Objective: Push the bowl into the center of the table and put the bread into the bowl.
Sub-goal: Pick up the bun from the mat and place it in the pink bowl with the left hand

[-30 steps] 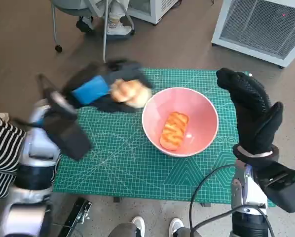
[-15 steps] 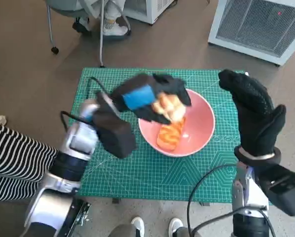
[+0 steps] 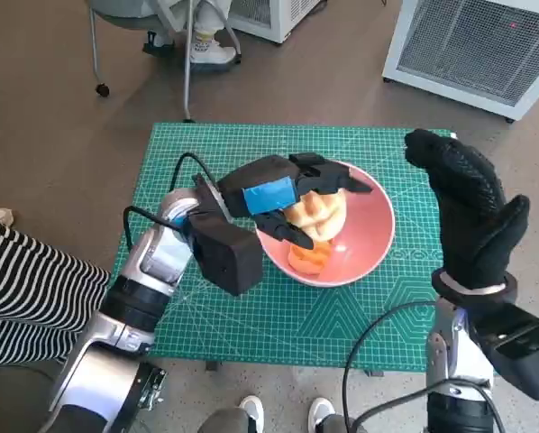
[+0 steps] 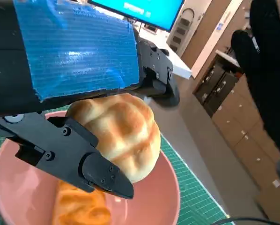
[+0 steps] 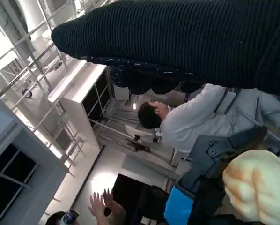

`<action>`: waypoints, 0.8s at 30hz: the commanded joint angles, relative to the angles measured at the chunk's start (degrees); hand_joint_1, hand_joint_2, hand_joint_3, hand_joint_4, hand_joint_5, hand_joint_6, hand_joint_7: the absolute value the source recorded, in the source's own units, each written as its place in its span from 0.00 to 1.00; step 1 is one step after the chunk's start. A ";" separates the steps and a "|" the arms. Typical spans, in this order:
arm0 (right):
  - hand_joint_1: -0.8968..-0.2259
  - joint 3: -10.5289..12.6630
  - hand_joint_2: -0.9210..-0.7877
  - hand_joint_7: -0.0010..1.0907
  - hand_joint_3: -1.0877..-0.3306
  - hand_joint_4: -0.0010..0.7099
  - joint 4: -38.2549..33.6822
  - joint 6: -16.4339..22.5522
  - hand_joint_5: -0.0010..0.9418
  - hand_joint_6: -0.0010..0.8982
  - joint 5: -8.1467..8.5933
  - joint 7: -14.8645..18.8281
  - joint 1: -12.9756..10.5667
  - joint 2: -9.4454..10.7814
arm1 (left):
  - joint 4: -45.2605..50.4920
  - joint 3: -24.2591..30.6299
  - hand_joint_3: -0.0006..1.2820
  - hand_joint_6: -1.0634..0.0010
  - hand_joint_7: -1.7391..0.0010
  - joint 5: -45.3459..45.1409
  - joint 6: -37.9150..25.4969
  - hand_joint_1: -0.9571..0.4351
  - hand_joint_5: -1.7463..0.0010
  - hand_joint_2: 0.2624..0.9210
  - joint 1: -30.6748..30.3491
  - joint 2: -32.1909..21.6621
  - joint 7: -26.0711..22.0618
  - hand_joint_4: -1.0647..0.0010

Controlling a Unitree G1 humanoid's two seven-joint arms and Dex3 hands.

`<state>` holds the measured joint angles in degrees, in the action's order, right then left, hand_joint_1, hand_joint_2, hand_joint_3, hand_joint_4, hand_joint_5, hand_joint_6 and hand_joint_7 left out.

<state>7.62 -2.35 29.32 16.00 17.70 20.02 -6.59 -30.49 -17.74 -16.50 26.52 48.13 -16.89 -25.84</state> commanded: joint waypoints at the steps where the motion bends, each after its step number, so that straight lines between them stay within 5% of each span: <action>1: 0.28 0.20 0.00 0.37 0.44 0.37 -0.19 -0.77 0.00 0.11 -0.15 -0.43 -0.99 -0.09 | -1.48 1.24 0.12 0.96 0.95 2.40 1.23 0.17 1.00 1.00 1.61 1.51 -0.40 1.00; 14: 0.27 0.63 0.00 0.37 0.43 0.37 -0.80 -1.37 0.00 0.10 -0.35 -0.74 0.59 -0.57 | -5.29 8.13 0.32 0.97 0.96 15.29 2.63 0.10 1.00 1.00 1.85 4.92 -5.18 1.00; 24: 0.29 1.07 0.00 0.38 0.42 0.37 -1.31 -1.76 0.00 0.10 -1.04 -1.10 2.67 -1.01 | -5.03 15.94 0.34 0.94 0.95 28.12 1.09 0.04 1.00 1.00 0.72 7.43 -10.03 1.00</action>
<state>8.42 -2.72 28.62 15.52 17.17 22.27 -6.95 -35.55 -4.49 8.08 27.97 48.55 -10.44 -35.23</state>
